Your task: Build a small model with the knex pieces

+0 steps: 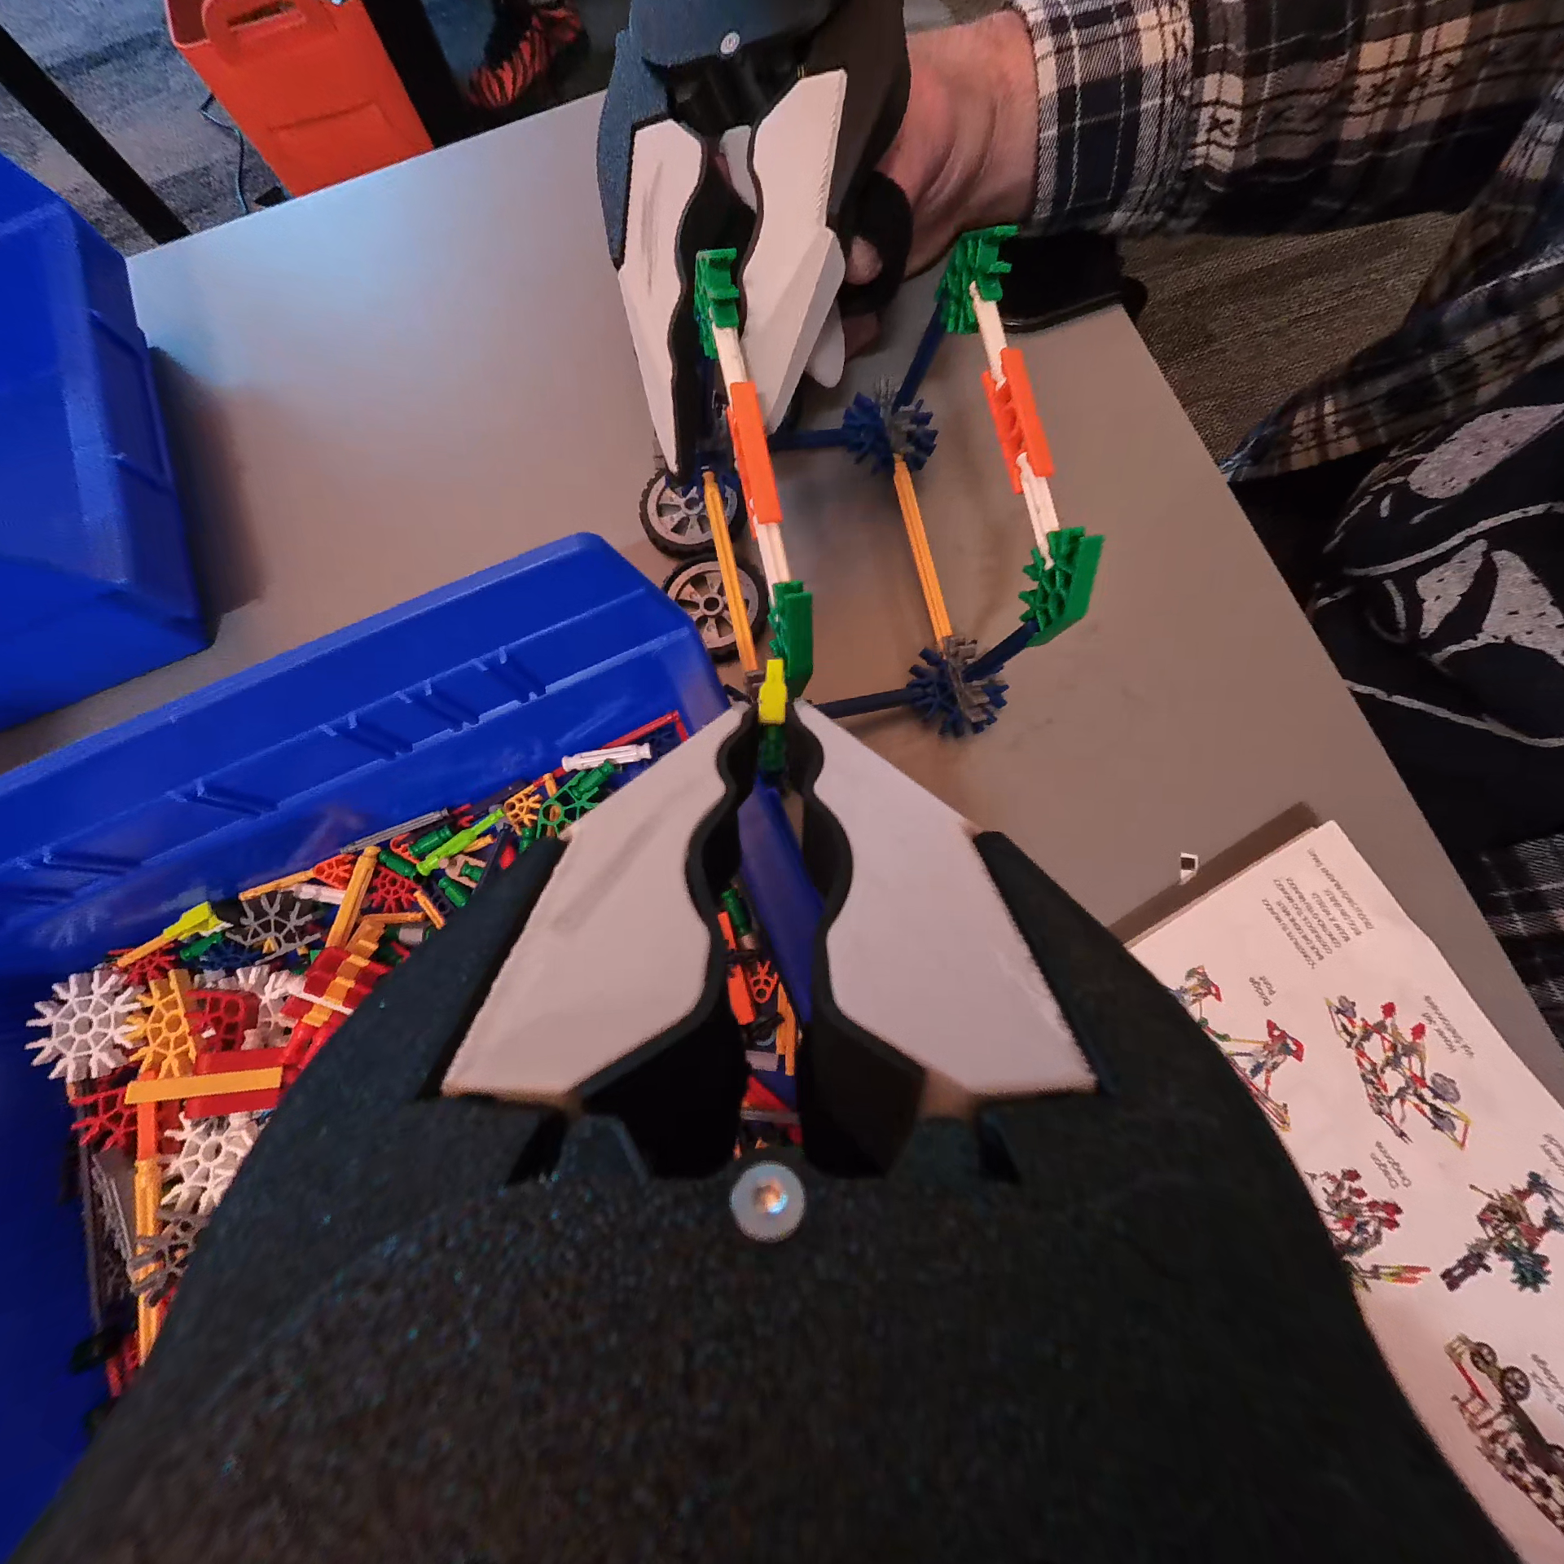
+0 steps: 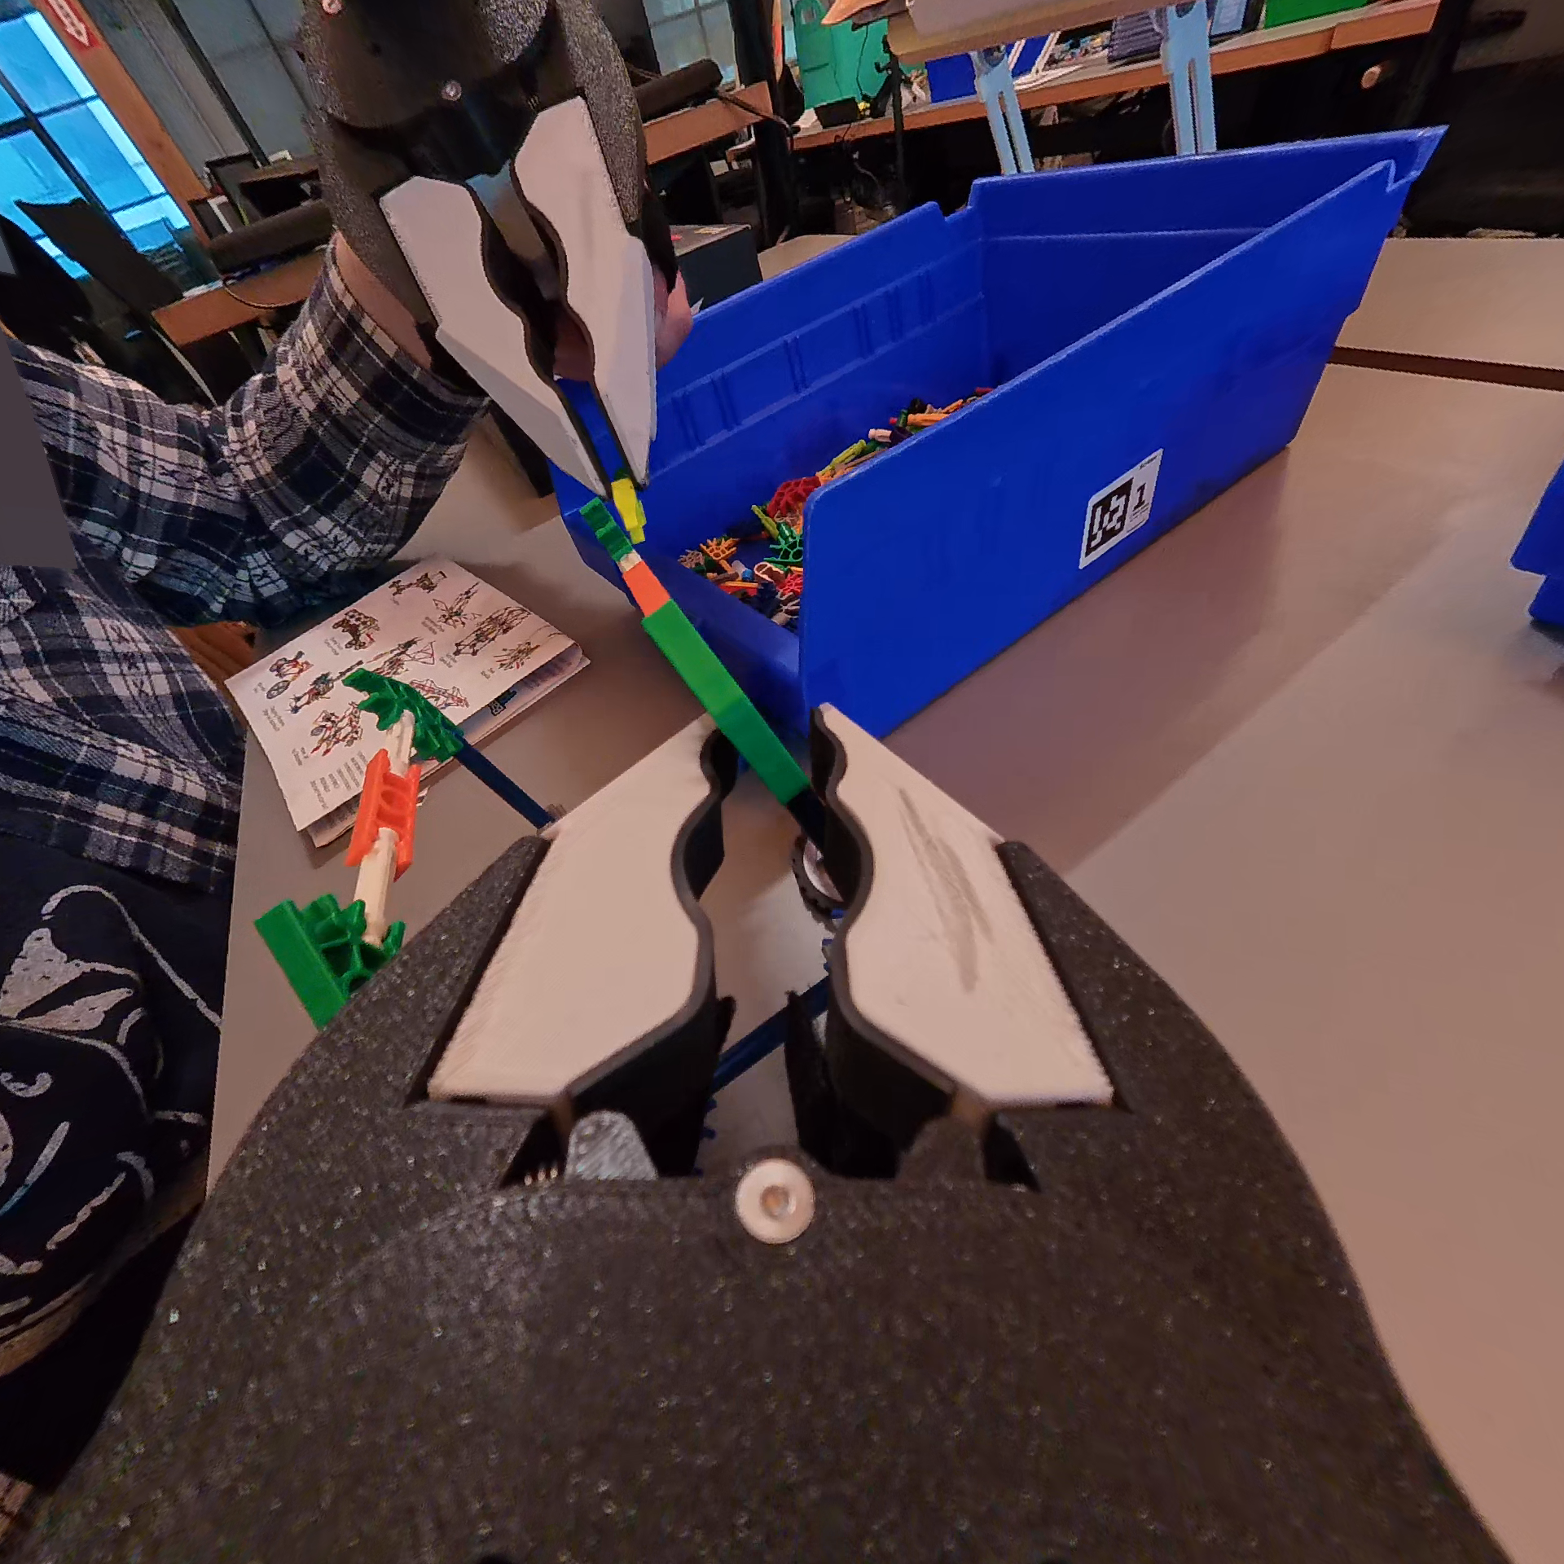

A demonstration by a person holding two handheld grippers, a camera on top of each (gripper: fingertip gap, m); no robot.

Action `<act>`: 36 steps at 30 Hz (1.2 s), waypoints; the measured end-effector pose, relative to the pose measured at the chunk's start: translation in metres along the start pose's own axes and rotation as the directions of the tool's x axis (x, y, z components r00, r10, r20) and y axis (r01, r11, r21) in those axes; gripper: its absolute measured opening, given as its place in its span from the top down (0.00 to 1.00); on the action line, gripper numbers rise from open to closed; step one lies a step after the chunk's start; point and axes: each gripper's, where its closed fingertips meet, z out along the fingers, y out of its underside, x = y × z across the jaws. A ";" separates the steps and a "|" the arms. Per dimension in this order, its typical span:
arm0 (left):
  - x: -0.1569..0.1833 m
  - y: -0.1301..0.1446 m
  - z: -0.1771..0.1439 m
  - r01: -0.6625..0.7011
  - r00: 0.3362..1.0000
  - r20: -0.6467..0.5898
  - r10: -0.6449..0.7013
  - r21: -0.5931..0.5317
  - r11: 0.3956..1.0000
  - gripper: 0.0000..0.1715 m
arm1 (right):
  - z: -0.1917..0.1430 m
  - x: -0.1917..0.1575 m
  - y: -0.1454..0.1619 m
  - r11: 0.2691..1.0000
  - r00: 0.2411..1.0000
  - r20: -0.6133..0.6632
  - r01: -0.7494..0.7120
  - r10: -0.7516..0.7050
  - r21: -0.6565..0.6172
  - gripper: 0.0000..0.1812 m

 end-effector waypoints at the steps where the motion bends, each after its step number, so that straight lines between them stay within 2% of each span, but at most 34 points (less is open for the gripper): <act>1: 0.000 0.000 0.000 0.000 1.000 0.002 0.000 0.000 1.000 0.97 | 0.000 0.000 0.000 1.000 1.000 0.001 0.002 -0.002 0.000 0.92; 10: -0.005 0.003 -0.003 -0.008 1.000 0.028 0.008 -0.010 1.000 0.97 | 0.001 -0.006 0.002 1.000 0.999 0.028 0.017 -0.017 -0.013 0.92; 15: -0.010 0.004 -0.008 -0.009 0.999 0.050 0.010 -0.016 1.000 0.97 | 0.003 -0.020 0.010 0.997 0.995 0.081 0.058 -0.053 -0.054 0.94; 21: -0.012 0.003 -0.016 -0.017 0.997 0.071 0.018 -0.015 1.000 0.97 | 0.002 -0.028 0.012 0.996 0.994 0.091 0.063 -0.058 -0.058 0.85; 24: -0.011 0.000 -0.019 -0.031 0.997 0.075 0.032 -0.006 0.999 0.97 | 0.000 -0.032 0.018 0.994 0.995 0.084 0.056 -0.048 -0.091 0.75; 28: -0.008 -0.003 -0.019 -0.047 0.996 0.070 0.048 -0.004 0.999 0.97 | -0.006 -0.026 0.023 0.990 0.997 0.001 0.075 -0.076 -0.120 0.72; 31: -0.005 -0.006 -0.016 -0.057 0.996 0.064 0.056 0.000 0.998 0.97 | -0.014 -0.026 0.004 0.988 0.987 -0.071 0.137 -0.143 -0.073 0.75; 33: -0.003 -0.011 -0.014 -0.075 0.995 0.068 0.073 0.020 0.997 0.98 | -0.015 -0.030 -0.013 0.979 0.973 -0.116 0.192 -0.200 -0.075 0.80; 36: 0.005 -0.022 -0.010 -0.119 0.992 0.054 0.116 0.054 0.991 0.97 | -0.002 -0.051 -0.033 0.959 0.958 -0.091 0.263 -0.273 -0.103 0.83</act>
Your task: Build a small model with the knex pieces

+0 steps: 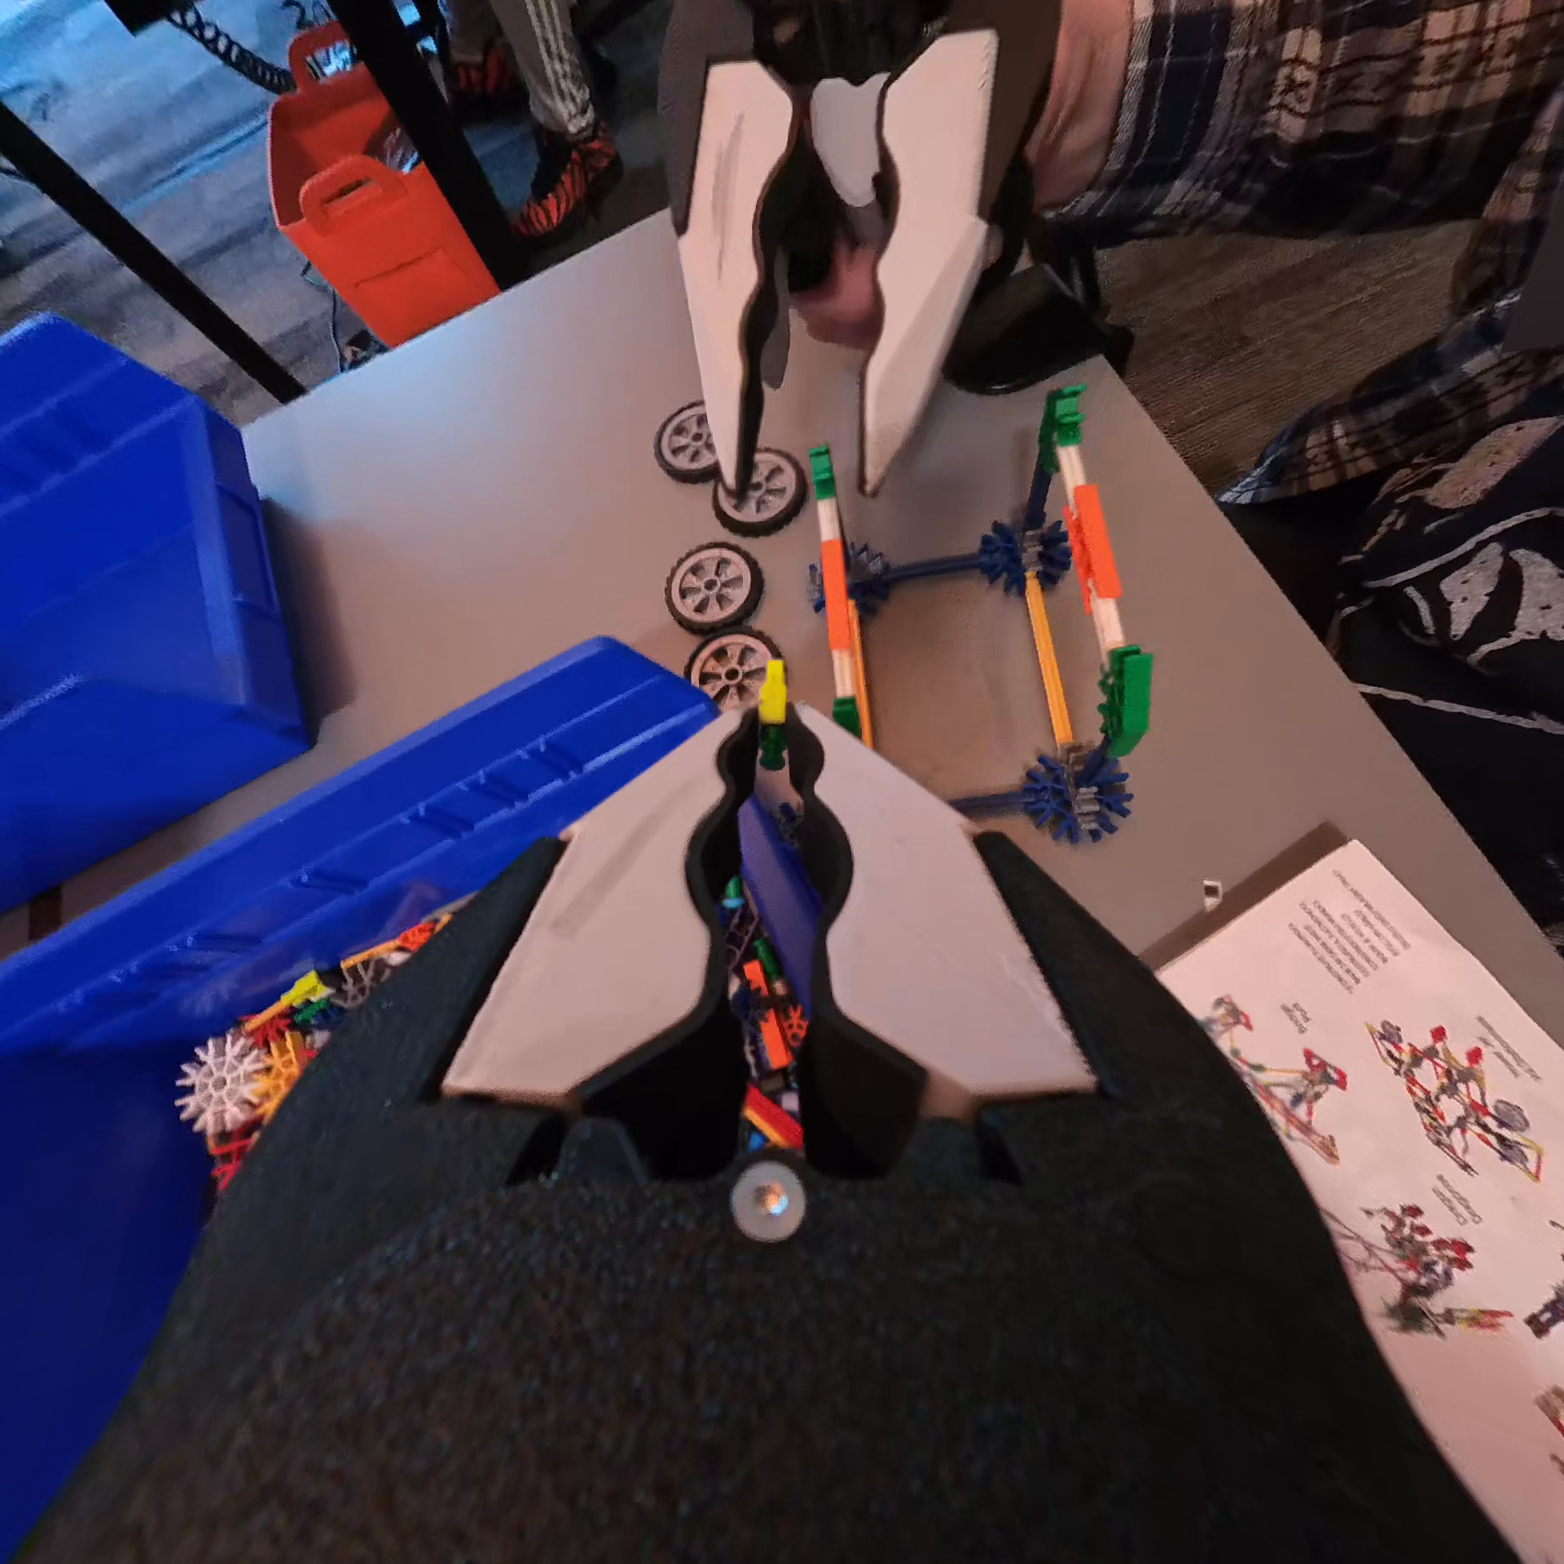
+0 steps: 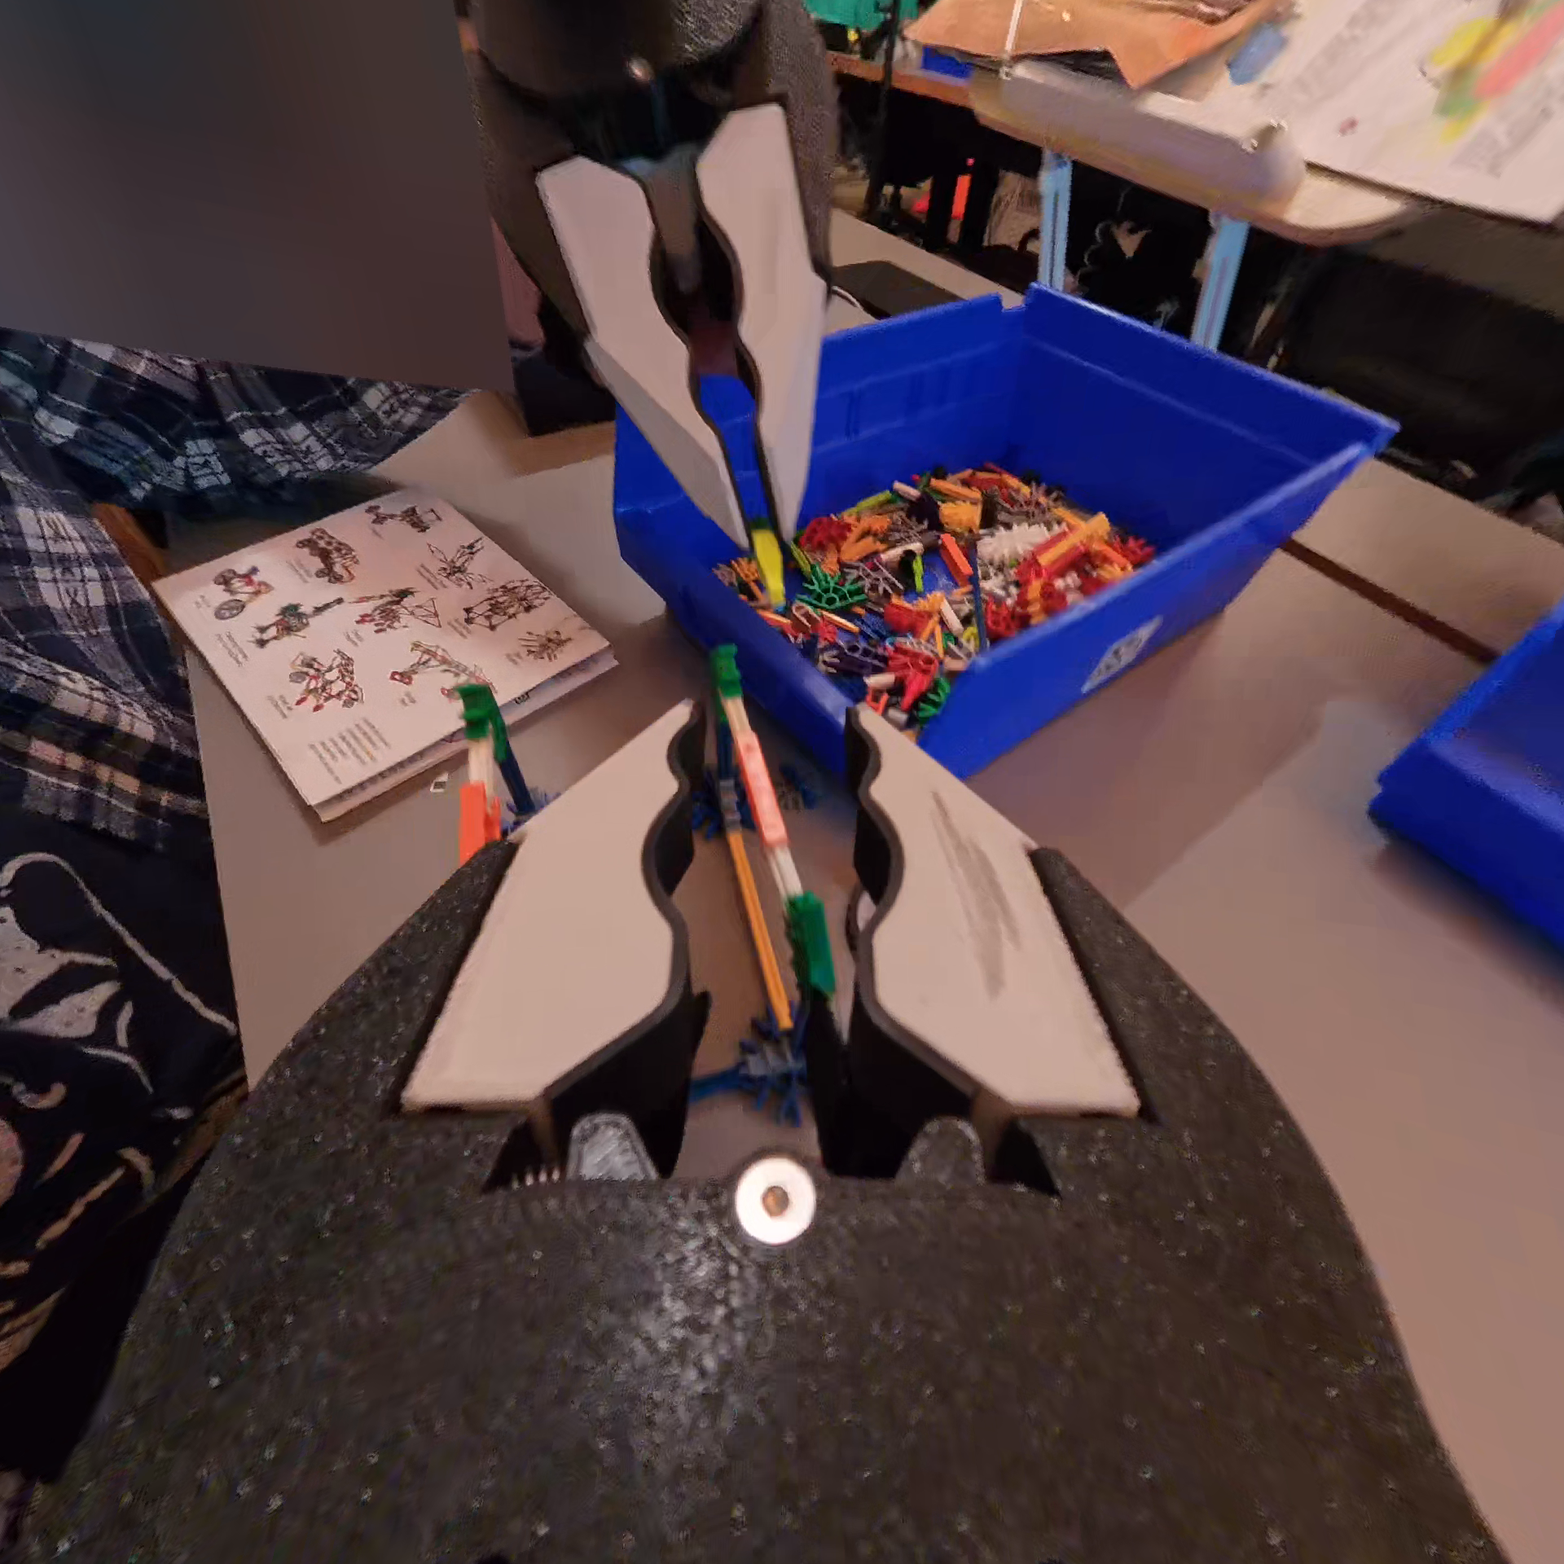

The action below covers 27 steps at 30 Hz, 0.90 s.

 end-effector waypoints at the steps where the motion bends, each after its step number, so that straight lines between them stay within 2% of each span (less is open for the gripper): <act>1: 0.000 -0.002 0.001 -0.015 1.000 0.011 0.015 0.001 1.000 0.97 | 0.005 -0.004 -0.005 1.000 1.000 0.007 0.019 -0.019 -0.015 0.83; 5: 0.002 -0.009 0.004 -0.086 0.995 0.050 0.086 -0.002 0.996 0.97 | 0.026 -0.015 -0.017 0.999 0.995 0.088 -0.053 0.054 -0.011 0.82; 7: 0.004 -0.009 0.005 -0.101 0.993 0.056 0.102 -0.010 0.995 0.97 | 0.032 -0.010 -0.019 0.997 0.995 0.068 -0.074 0.073 0.014 0.86; 10: 0.006 -0.010 0.005 -0.100 0.994 0.045 0.100 -0.005 0.995 0.97 | 0.038 -0.004 -0.012 0.999 1.000 0.004 -0.020 0.020 -0.027 0.88; 11: 0.007 -0.012 0.004 -0.094 0.995 0.034 0.093 0.010 0.996 0.97 | 0.039 -0.007 -0.013 0.999 1.000 0.017 -0.022 0.022 -0.024 0.89; 13: 0.008 -0.013 0.005 -0.083 0.996 0.028 0.083 0.027 0.996 0.97 | 0.039 -0.007 -0.017 1.000 1.000 0.016 -0.026 0.026 -0.002 0.97; 22: 0.000 -0.010 0.003 -0.062 0.997 0.053 0.061 0.030 0.998 0.96 | 0.035 0.001 -0.021 0.997 0.998 -0.008 -0.054 0.054 0.049 0.98; 27: -0.003 -0.010 0.005 -0.072 0.995 0.076 0.070 0.025 0.997 0.97 | 0.035 0.005 -0.023 0.999 0.999 -0.051 -0.013 0.015 0.032 0.97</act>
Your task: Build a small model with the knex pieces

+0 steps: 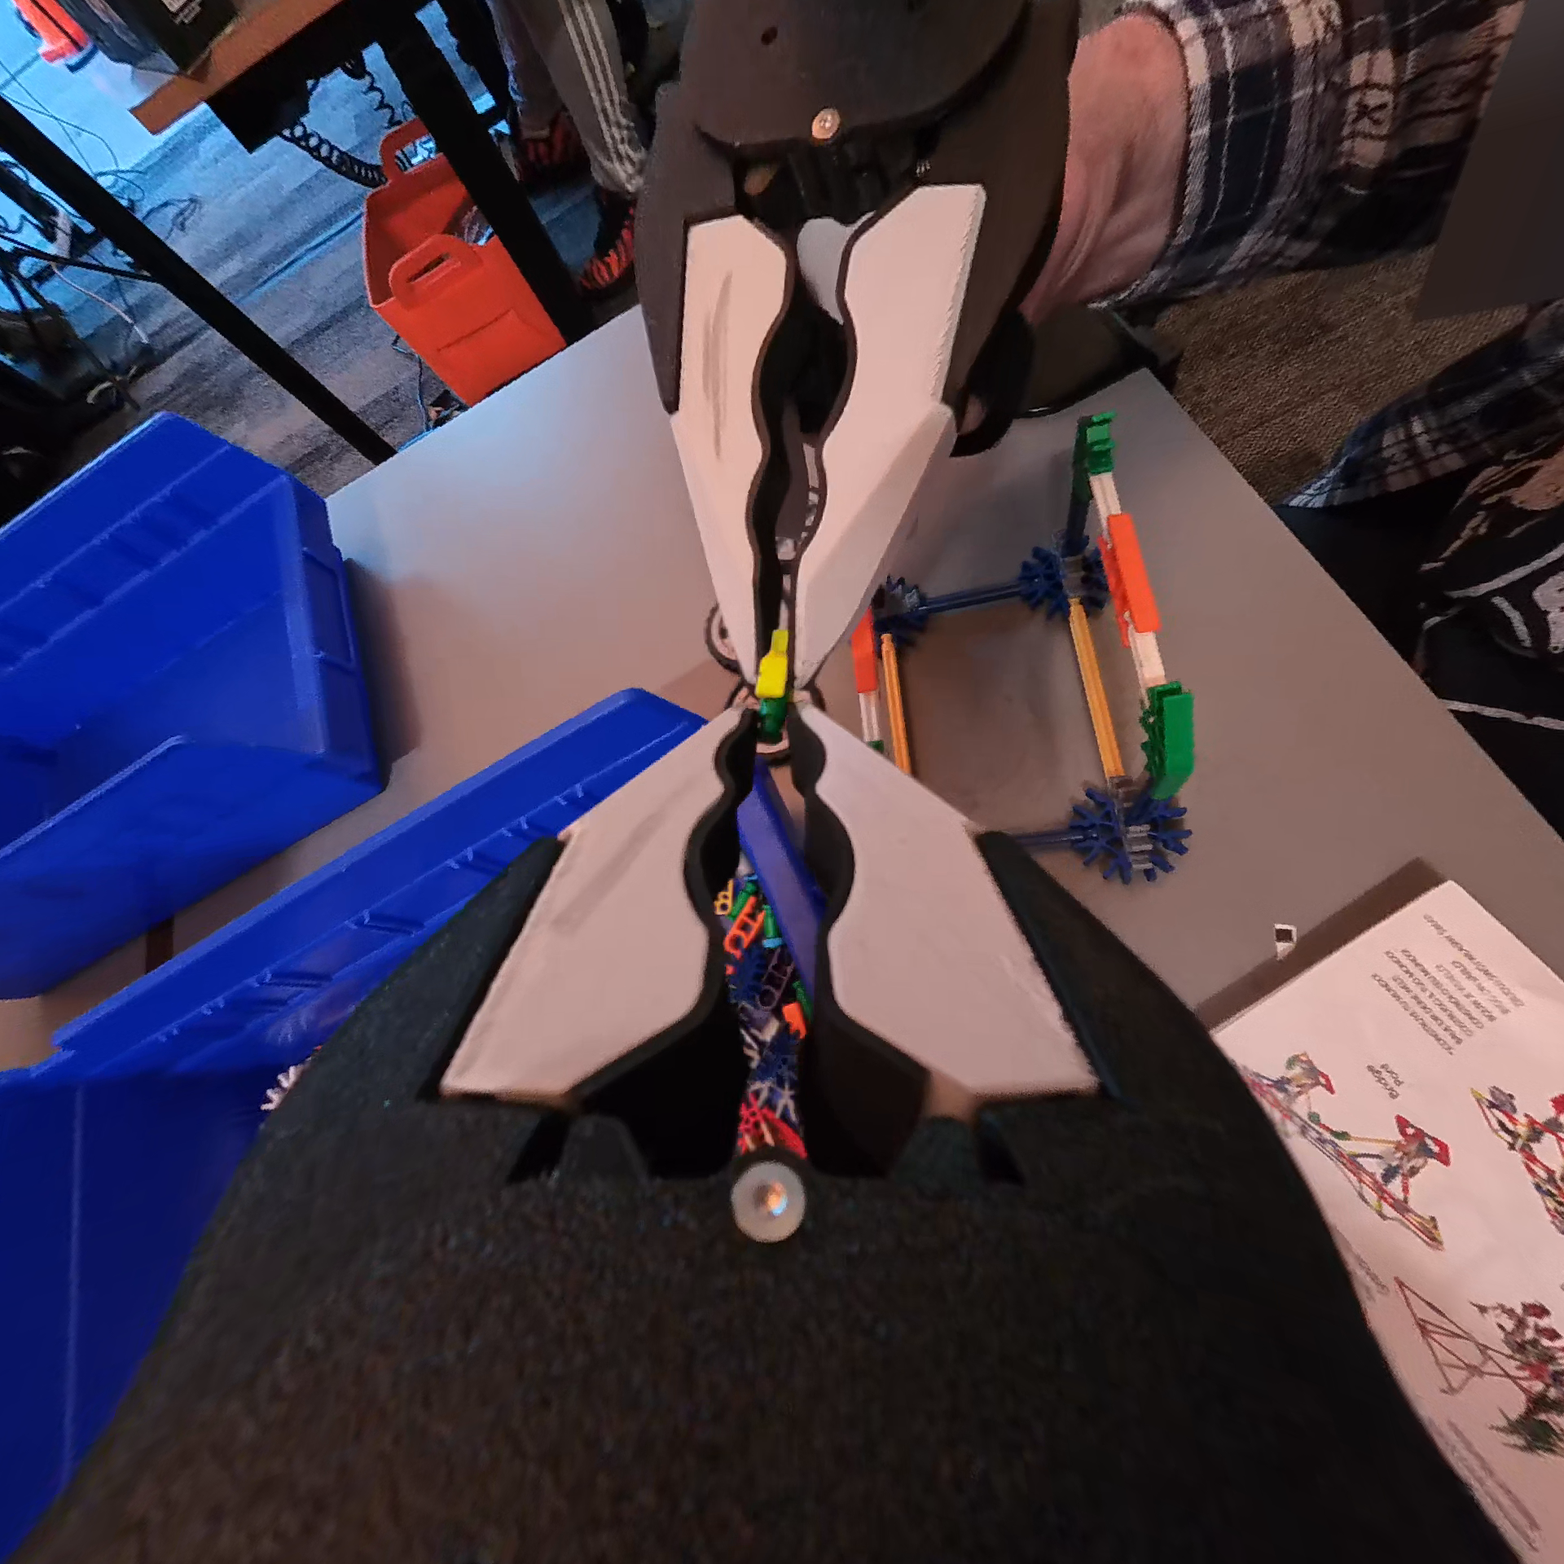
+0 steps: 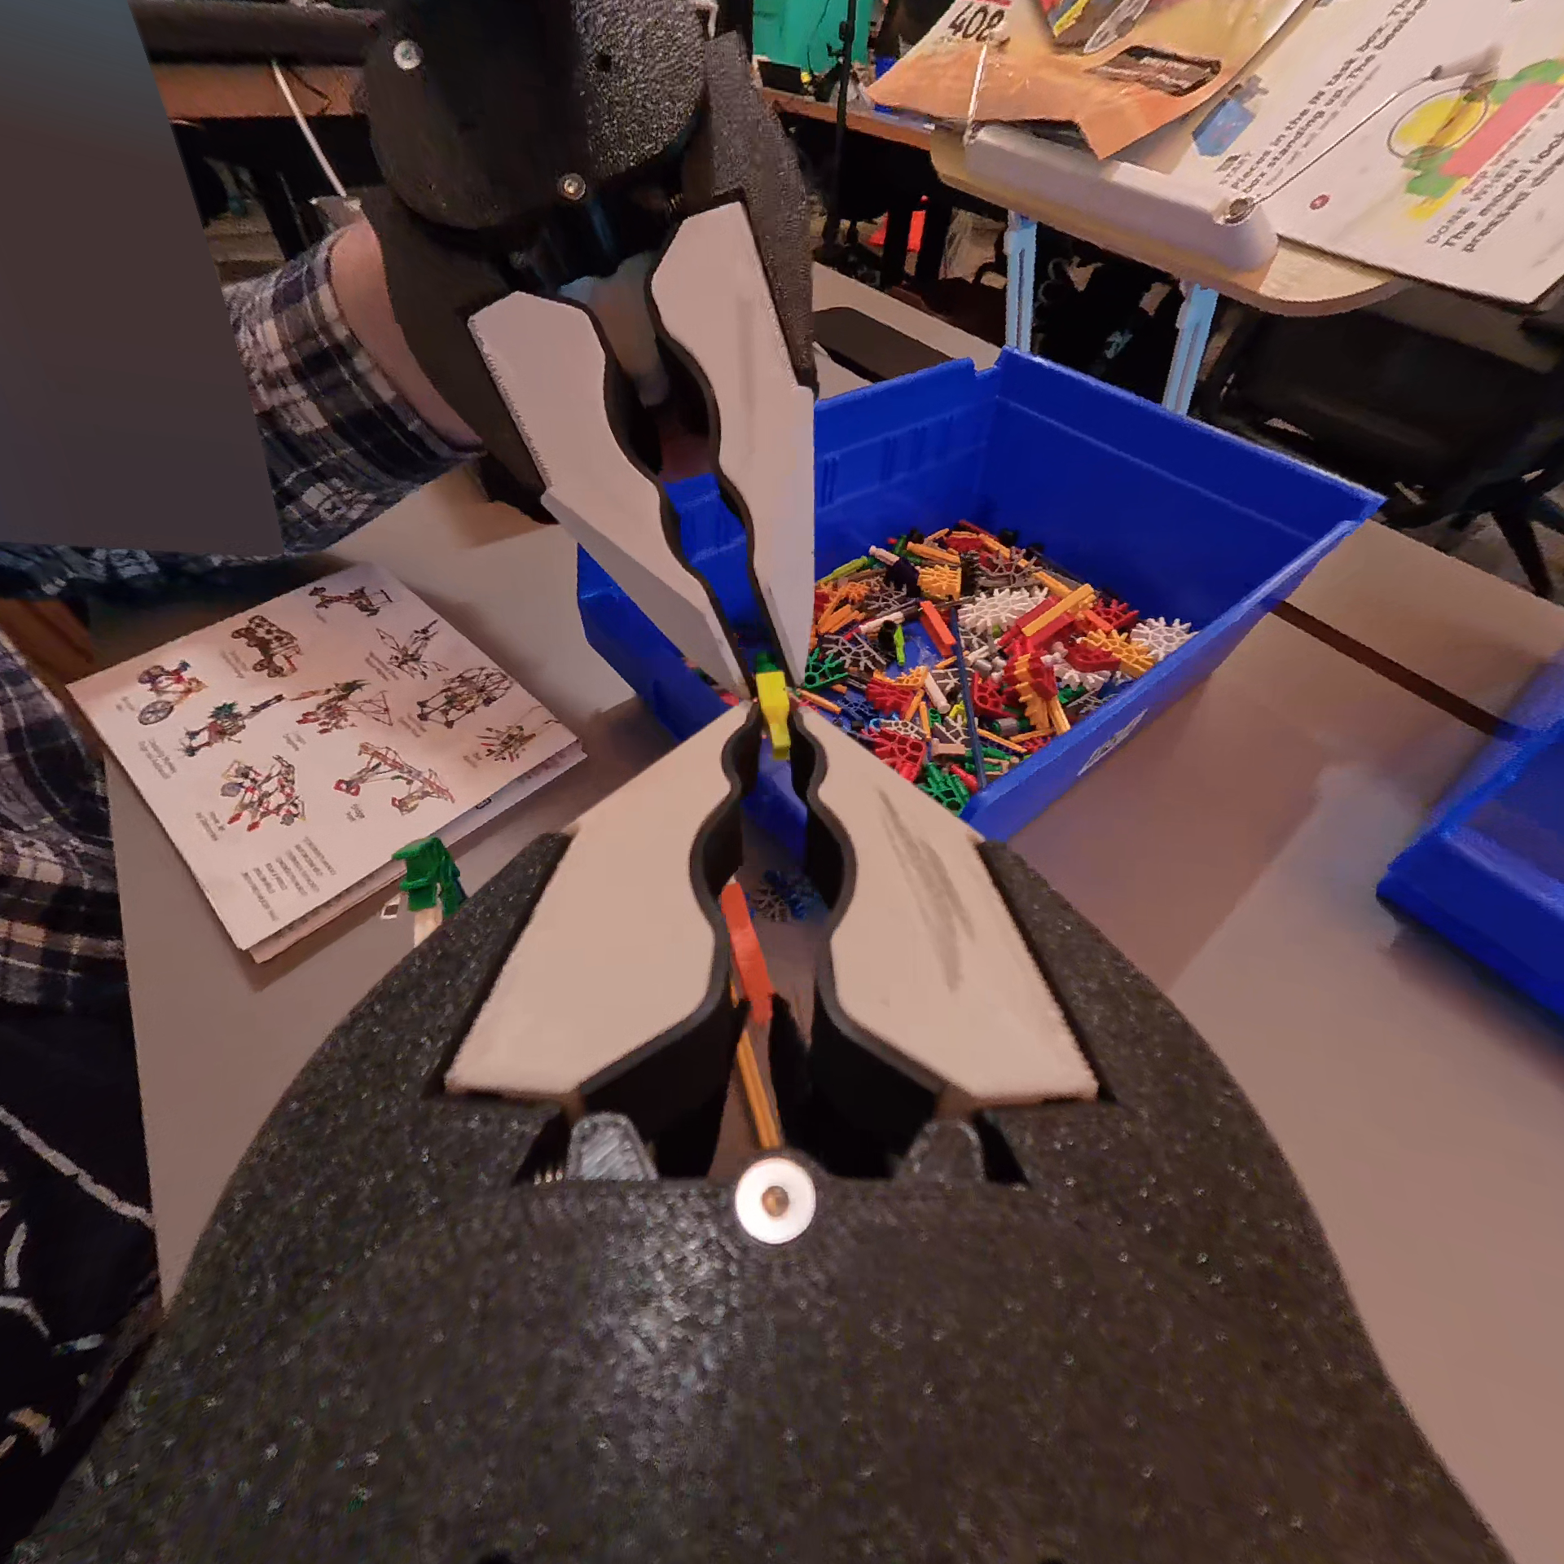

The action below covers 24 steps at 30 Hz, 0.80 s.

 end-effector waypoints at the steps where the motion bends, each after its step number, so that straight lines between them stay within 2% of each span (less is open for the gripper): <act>1: -0.003 -0.001 -0.001 0.002 1.000 0.016 -0.002 0.005 1.000 0.97 | 0.000 0.002 -0.002 1.000 1.000 -0.009 -0.007 0.007 0.011 0.97; 4: -0.011 -0.007 -0.004 0.027 0.998 0.060 -0.029 0.035 0.999 0.97 | -0.001 0.008 -0.010 0.999 0.998 -0.062 -0.005 0.008 0.046 0.98; 9: -0.022 -0.006 -0.003 0.031 0.990 0.139 -0.034 0.026 0.999 0.97 | -0.001 0.018 -0.014 0.997 0.980 -0.184 0.075 -0.072 0.013 0.98; 12: -0.028 -0.012 -0.006 0.058 0.983 0.171 -0.068 0.063 0.996 0.97 | -0.002 0.023 -0.019 0.996 0.969 -0.233 0.086 -0.079 0.023 0.98; 24: -0.058 -0.009 -0.002 0.151 0.912 0.362 -0.193 0.141 0.978 0.97 | 0.002 0.051 -0.025 0.993 0.907 -0.404 0.118 -0.118 -0.025 0.98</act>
